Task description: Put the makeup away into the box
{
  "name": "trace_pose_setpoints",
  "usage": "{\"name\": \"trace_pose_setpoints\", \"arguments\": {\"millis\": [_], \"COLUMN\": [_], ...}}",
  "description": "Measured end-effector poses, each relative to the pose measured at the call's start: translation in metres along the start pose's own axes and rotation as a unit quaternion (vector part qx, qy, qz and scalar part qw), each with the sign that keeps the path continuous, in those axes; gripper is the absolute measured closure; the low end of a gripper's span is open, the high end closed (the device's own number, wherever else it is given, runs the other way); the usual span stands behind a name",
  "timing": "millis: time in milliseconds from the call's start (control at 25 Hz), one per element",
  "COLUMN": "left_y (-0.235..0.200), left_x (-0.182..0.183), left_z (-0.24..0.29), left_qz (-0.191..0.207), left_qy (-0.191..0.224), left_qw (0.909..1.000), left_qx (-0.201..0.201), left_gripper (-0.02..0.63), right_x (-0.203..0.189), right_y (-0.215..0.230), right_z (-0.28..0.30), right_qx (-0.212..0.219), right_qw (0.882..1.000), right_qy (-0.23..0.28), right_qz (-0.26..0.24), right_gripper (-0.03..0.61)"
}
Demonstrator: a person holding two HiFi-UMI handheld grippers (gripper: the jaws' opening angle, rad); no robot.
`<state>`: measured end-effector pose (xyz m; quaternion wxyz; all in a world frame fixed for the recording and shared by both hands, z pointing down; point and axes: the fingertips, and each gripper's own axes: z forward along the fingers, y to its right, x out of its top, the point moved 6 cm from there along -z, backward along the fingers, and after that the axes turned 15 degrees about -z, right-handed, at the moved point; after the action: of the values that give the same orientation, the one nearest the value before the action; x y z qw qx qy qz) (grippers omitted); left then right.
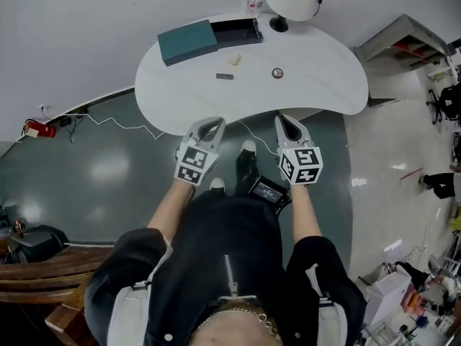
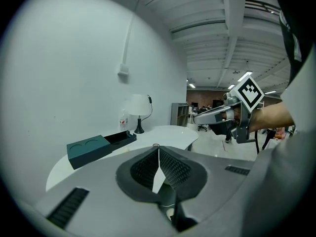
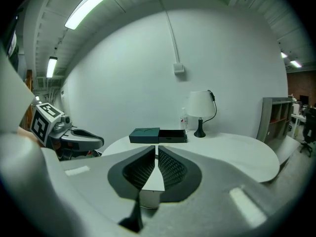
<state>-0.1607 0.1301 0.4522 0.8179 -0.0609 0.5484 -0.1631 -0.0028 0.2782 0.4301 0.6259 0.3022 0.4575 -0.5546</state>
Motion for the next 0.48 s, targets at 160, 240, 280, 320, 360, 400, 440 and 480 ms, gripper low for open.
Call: {"name": "trace_pose_setpoints", "arguments": {"millis": [160,240,280,320,360,400,440,480], "left_y": [-0.009,-0.014,-0.017,-0.019,-0.021,-0.022,-0.023,-0.024], "left_x": [0.016,0.025,0.029,0.033,0.037,0.040,0.042,0.045], "left_z": [0.039,0.060,0.069,0.079,0.088,0.098,0.108,0.118], "left_qz": [-0.003,-0.004,-0.008,-0.012,-0.014,-0.016,-0.017,-0.018], "left_qy": [0.006,0.006,0.007,0.008,0.008,0.007,0.005,0.002], "left_qw": [0.9998,0.9998,0.9999,0.9999,0.9999,0.9998,0.9998,0.9997], "left_qx": [-0.018,-0.016,-0.011,-0.004,0.002,0.007,0.013,0.018], "left_gripper": [0.598,0.600,0.598,0.600,0.600,0.598,0.600,0.598], "right_x": [0.000,0.001,0.002,0.002,0.002,0.002,0.001,0.000], "right_y": [0.038,0.061,0.072,0.082,0.092,0.103,0.114,0.125], "right_z": [0.040,0.060,0.069,0.076,0.084,0.091,0.097,0.104], "right_qx": [0.014,0.023,0.029,0.036,0.042,0.047,0.051,0.054], "right_qw": [1.000,1.000,1.000,0.999,0.999,0.999,0.998,0.998], "right_qy": [0.000,-0.003,-0.005,-0.007,-0.008,-0.009,-0.011,-0.013], "right_qz": [0.001,-0.004,-0.009,-0.014,-0.019,-0.023,-0.025,-0.027], "right_gripper": [0.568,0.568,0.568,0.568,0.568,0.568,0.568,0.568]}}
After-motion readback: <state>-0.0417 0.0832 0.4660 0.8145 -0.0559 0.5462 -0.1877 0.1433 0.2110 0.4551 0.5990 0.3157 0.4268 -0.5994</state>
